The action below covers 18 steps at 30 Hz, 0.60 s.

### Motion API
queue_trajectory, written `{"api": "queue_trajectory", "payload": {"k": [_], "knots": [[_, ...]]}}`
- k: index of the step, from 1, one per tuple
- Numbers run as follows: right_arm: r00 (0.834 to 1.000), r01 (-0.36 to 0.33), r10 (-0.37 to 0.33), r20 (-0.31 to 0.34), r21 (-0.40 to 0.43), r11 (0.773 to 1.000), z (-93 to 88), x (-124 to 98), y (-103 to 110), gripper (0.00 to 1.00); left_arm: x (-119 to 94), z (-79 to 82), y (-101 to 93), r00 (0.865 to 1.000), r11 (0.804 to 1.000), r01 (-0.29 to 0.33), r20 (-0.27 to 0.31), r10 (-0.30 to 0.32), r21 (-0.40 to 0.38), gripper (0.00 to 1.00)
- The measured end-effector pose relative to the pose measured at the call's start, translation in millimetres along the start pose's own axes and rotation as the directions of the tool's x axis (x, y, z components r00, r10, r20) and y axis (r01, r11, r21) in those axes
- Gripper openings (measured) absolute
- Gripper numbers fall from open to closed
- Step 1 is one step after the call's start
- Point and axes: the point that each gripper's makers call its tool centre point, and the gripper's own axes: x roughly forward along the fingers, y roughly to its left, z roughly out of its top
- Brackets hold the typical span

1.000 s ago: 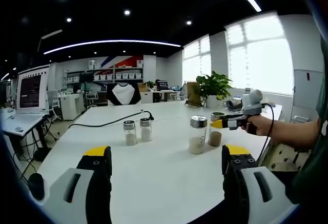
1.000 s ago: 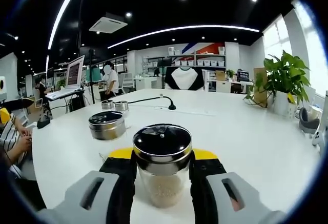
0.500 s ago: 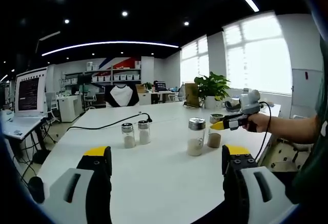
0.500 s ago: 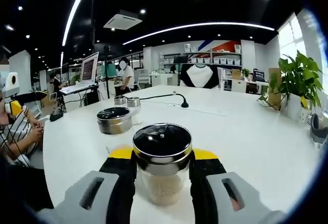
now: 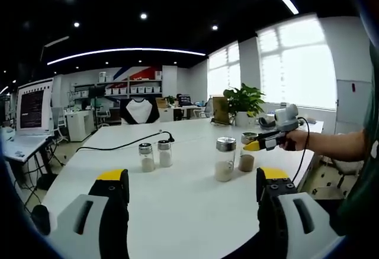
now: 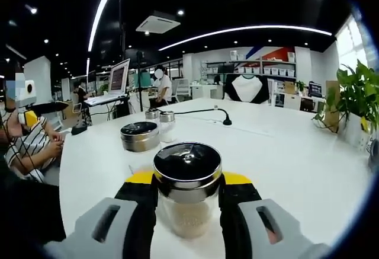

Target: Rotate the seasoning bottle until the label or dispensing opening points toward the visible target arrow and the bottle remains upright within the marked orientation range

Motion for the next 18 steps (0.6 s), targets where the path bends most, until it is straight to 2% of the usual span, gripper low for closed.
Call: {"api": "queue_trajectory", "payload": {"k": [18], "knots": [[0.991, -0.132, 0.132, -0.014, -0.037, 0.991, 0.8, 2.0, 3.8, 0.39, -5.3, -1.9, 0.5, 1.000, 1.000, 0.000, -0.002, 0.000, -0.003, 0.93]]}}
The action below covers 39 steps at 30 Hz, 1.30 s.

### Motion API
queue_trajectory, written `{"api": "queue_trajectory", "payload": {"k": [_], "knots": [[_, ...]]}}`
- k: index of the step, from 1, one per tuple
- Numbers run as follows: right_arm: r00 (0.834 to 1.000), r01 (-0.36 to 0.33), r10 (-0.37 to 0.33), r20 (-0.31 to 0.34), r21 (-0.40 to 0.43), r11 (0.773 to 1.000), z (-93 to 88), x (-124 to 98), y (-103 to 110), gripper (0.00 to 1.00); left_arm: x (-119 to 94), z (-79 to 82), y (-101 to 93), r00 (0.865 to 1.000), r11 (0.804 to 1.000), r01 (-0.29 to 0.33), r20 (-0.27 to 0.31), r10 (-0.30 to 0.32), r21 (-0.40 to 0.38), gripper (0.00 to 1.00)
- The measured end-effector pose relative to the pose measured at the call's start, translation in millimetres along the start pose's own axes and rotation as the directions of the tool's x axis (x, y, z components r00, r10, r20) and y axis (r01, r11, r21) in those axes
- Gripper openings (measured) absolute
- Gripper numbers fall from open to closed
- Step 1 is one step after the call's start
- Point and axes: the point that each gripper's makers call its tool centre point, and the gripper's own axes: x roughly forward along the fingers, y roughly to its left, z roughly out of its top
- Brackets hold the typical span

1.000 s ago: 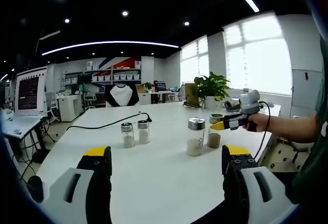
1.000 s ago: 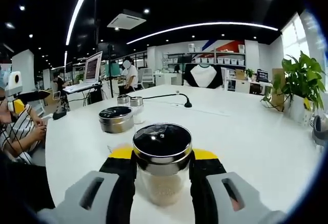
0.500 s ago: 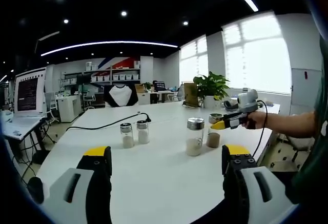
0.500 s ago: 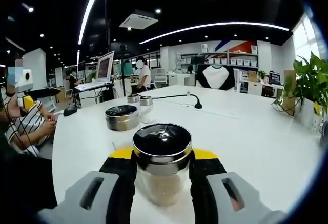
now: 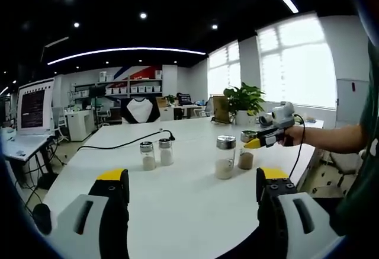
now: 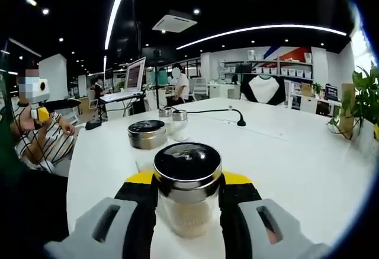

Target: Rotate the seasoning bottle until the label or dispensing opening points toward the visible target arrow and the bottle remains upright within the marked orientation range

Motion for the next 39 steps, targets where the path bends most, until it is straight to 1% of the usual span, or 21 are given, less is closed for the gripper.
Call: {"api": "queue_trajectory", "payload": {"k": [7, 13, 18, 19, 20, 22, 23, 24, 26, 27, 29, 31, 33, 34, 35, 36, 37, 39], "knots": [[0.999, -0.051, 0.051, -0.003, -0.013, 0.999, 0.3, 1.2, -0.9, 0.39, 1.5, 4.2, -3.0, 1.000, 1.000, 0.011, 0.005, -0.011, 0.012, 0.93], [0.998, -0.062, 0.062, -0.002, -0.017, 0.998, 0.3, 1.0, -0.4, 0.39, 1.1, 3.8, -3.1, 1.000, 1.000, 0.008, 0.002, -0.008, 0.013, 0.93], [0.999, -0.052, 0.053, 0.012, -0.010, 0.999, 0.9, 1.0, -0.8, 0.40, 1.5, 2.4, -4.2, 1.000, 1.000, 0.011, -0.002, -0.011, 0.010, 0.93], [0.999, -0.045, 0.044, 0.015, 0.024, 0.999, 0.9, 1.0, -1.1, 0.41, 1.4, 2.6, -4.1, 1.000, 1.000, 0.011, -0.002, -0.011, 0.010, 0.93], [0.999, -0.030, 0.030, 0.015, 0.050, 0.998, 0.4, 1.1, -2.5, 0.45, 1.1, 3.1, -3.8, 1.000, 1.000, 0.010, -0.001, -0.010, 0.010, 0.93], [1.000, -0.011, 0.010, 0.022, 0.023, 1.000, 1.5, 2.0, -4.4, 0.56, 0.7, 3.3, -3.0, 1.000, 1.000, 0.008, -0.002, -0.008, 0.011, 0.93], [1.000, 0.020, -0.020, 0.006, -0.001, 1.000, -0.4, 0.9, -6.6, 0.58, 0.6, 3.2, -2.6, 1.000, 1.000, 0.008, -0.003, -0.008, 0.012, 0.93], [1.000, 0.020, -0.020, 0.015, -0.006, 1.000, 1.0, 0.5, -4.2, 0.57, 0.6, 3.2, -2.2, 1.000, 1.000, 0.007, -0.004, -0.007, 0.012, 0.93], [0.999, 0.020, -0.022, 0.047, 0.040, 0.999, 4.7, -0.7, -1.4, 0.58, 0.6, 3.6, -1.7, 1.000, 1.000, 0.006, -0.003, -0.006, 0.012, 0.93], [0.998, 0.040, -0.042, 0.037, 0.050, 0.998, 2.5, -2.0, -3.6, 0.58, 0.7, 4.0, -1.9, 1.000, 1.000, 0.006, -0.002, -0.006, 0.012, 0.93], [0.997, 0.064, -0.065, 0.029, 0.022, 0.998, 1.3, -4.6, -2.8, 0.56, 1.0, 4.4, -2.7, 1.000, 1.000, 0.007, -0.001, -0.007, 0.012, 0.93], [0.997, 0.078, -0.079, 0.028, 0.015, 0.997, 0.7, -6.6, 1.0, 0.57, 1.2, 4.7, -4.3, 1.000, 1.000, 0.010, -0.004, -0.009, 0.015, 0.93], [0.995, 0.094, -0.095, 0.025, 0.027, 0.995, 0.0, -8.6, 1.8, 0.59, 0.9, 5.4, -5.5, 1.000, 1.000, 0.010, -0.001, -0.010, 0.018, 0.93], [0.992, 0.120, -0.121, 0.029, 0.047, 0.992, 0.0, -10.2, 0.1, 0.60, 1.0, 5.2, -5.9, 1.000, 1.000, 0.010, -0.002, -0.010, 0.018, 0.93], [0.991, 0.128, -0.130, 0.039, 0.054, 0.990, 1.2, -10.8, 0.6, 0.61, 1.0, 4.9, -6.1, 1.000, 1.000, 0.009, -0.003, -0.008, 0.018, 0.93], [0.988, 0.144, -0.147, 0.043, 0.071, 0.987, 2.1, -12.4, 1.4, 0.60, 1.2, 4.7, -6.3, 1.000, 1.000, 0.008, -0.003, -0.008, 0.019, 0.93], [0.987, 0.151, -0.154, 0.044, 0.073, 0.986, 2.7, -13.1, 1.8, 0.60, 1.3, 4.3, -6.9, 1.000, 1.000, 0.010, -0.004, -0.010, 0.018, 0.93], [0.978, 0.197, -0.202, 0.057, 0.073, 0.978, 5.4, -16.5, -1.3, 0.62, 1.7, 5.1, -7.3, 1.000, 1.000, 0.009, 0.001, -0.009, 0.013, 0.93]]}}
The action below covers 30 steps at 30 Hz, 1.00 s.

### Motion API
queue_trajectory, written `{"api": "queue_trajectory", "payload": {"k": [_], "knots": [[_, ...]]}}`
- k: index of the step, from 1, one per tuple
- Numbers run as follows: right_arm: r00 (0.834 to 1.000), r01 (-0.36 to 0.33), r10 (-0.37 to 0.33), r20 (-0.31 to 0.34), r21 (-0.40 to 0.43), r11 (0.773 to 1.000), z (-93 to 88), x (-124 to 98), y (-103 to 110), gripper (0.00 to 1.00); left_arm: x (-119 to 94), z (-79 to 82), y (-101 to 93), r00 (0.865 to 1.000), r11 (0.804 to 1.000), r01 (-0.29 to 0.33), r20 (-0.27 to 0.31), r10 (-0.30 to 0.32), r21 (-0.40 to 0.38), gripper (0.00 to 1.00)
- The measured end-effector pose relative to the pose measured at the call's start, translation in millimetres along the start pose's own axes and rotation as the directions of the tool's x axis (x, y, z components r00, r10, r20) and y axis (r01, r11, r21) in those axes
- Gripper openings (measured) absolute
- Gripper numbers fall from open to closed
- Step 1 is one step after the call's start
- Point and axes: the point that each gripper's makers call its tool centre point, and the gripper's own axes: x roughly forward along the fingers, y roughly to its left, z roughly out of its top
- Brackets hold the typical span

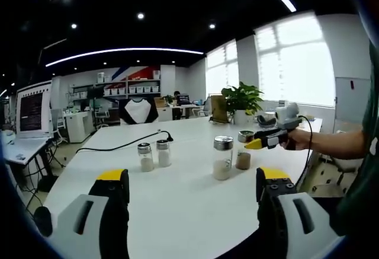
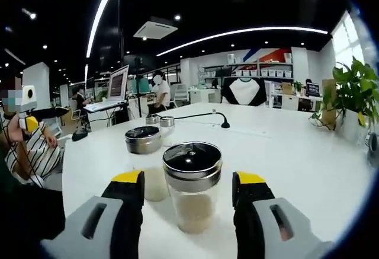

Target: Rotate the seasoning bottle until the label or dispensing opening points toward the visible target arrow and the bottle remains upright within the marked orientation range

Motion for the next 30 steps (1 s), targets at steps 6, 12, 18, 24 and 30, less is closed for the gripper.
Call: {"api": "queue_trajectory", "payload": {"k": [6, 12, 18, 24, 30], "knots": [[0.992, 0.113, -0.115, 0.046, 0.043, 0.993, 6.5, -6.5, -6.2, 0.66, 3.9, 0.8, -4.3, 1.000, 1.000, 0.014, 0.000, -0.014, 0.005, 0.93], [0.975, 0.203, -0.210, 0.077, 0.085, 0.975, 11.1, -10.1, -9.0, 0.66, 5.6, 1.8, -6.9, 1.000, 1.000, 0.022, 0.003, -0.022, -0.002, 0.93], [0.954, 0.277, -0.287, 0.086, 0.112, 0.954, 11.4, -9.5, -11.9, 0.66, 5.9, -1.3, -8.8, 1.000, 1.000, 0.028, -0.005, -0.028, -0.005, 0.93], [0.916, 0.376, -0.390, 0.091, 0.139, 0.916, 9.7, -11.3, -22.0, 0.66, 4.3, -0.5, -5.6, 1.000, 1.000, 0.019, 0.000, -0.019, -0.006, 0.93], [0.889, 0.428, -0.444, 0.113, 0.144, 0.892, 13.8, -11.0, -25.3, 0.62, 2.5, -2.4, -5.2, 1.000, 1.000, 0.020, -0.007, -0.020, -0.012, 0.93]]}}
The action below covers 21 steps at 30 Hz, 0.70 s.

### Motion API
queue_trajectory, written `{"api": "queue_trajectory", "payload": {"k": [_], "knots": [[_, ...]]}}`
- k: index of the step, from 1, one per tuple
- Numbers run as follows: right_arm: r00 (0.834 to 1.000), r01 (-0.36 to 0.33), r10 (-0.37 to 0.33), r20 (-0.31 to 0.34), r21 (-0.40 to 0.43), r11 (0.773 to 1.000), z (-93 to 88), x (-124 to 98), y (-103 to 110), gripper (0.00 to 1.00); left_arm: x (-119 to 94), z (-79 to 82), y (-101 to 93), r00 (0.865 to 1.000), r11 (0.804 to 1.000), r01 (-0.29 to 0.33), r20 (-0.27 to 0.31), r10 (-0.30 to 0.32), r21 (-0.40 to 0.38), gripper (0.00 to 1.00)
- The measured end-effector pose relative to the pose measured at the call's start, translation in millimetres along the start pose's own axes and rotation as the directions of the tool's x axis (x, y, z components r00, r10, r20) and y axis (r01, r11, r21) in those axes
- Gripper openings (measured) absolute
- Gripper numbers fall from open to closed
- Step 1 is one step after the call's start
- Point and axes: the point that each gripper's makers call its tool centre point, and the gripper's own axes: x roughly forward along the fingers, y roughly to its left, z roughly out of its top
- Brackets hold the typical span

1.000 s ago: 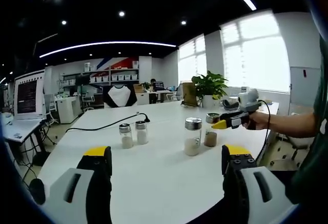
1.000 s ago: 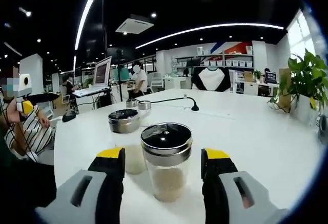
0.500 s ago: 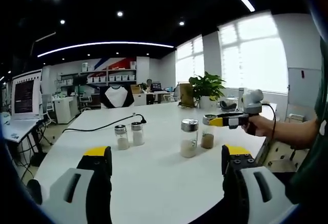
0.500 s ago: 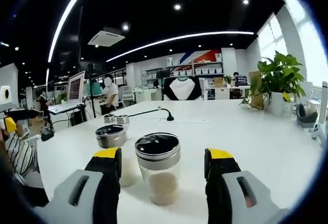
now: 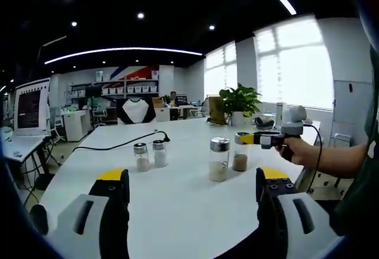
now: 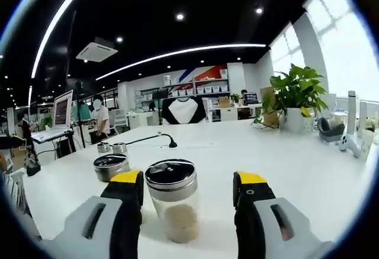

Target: Rotate the seasoning bottle until the label or dispensing opening points toward the visible target arrow and the bottle remains upright within the marked orientation range

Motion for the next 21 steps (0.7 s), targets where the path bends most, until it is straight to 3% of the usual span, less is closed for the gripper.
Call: {"api": "queue_trajectory", "payload": {"k": [5, 6, 7, 8, 10, 14, 16, 21], "knots": [[0.999, 0.025, -0.025, -0.025, 0.008, 1.000, -6.9, 2.3, -0.2, 0.60, 0.4, -3.4, -0.8, 1.000, 1.000, 0.003, 0.000, -0.003, -0.011, 0.93], [1.000, -0.004, 0.003, 0.021, 0.050, 0.999, -2.1, 5.6, 4.8, 0.59, 0.4, -3.8, -0.8, 1.000, 1.000, 0.002, 0.001, -0.002, -0.015, 0.93], [0.999, -0.022, 0.020, 0.025, 0.078, 0.997, -2.5, 6.3, 8.1, 0.57, 0.4, -4.1, -0.8, 1.000, 1.000, 0.002, 0.000, -0.002, -0.017, 0.93], [0.999, -0.027, 0.029, -0.014, 0.109, 0.994, -9.7, 7.3, 10.7, 0.56, 0.7, -4.4, -0.4, 1.000, 1.000, 0.001, 0.000, -0.001, -0.018, 0.93], [0.999, 0.018, -0.018, -0.033, 0.008, 1.000, -13.0, 9.6, 6.7, 0.56, 1.8, -5.4, -0.3, 1.000, 1.000, 0.003, -0.003, -0.003, -0.016, 0.93], [0.999, 0.042, -0.043, -0.018, -0.019, 0.999, -9.9, 12.9, 12.7, 0.53, 2.9, -5.3, -0.2, 1.000, 1.000, 0.004, -0.002, -0.004, -0.016, 0.93], [0.996, 0.074, -0.076, -0.050, -0.054, 0.996, -15.2, 15.5, 8.3, 0.49, 3.3, -5.5, -0.4, 1.000, 1.000, 0.005, -0.002, -0.005, -0.018, 0.93], [0.998, 0.037, -0.038, -0.045, -0.035, 0.999, -19.5, 20.5, 12.7, 0.39, 3.3, -7.4, 0.9, 1.000, 1.000, 0.003, -0.006, -0.003, -0.020, 0.93]]}}
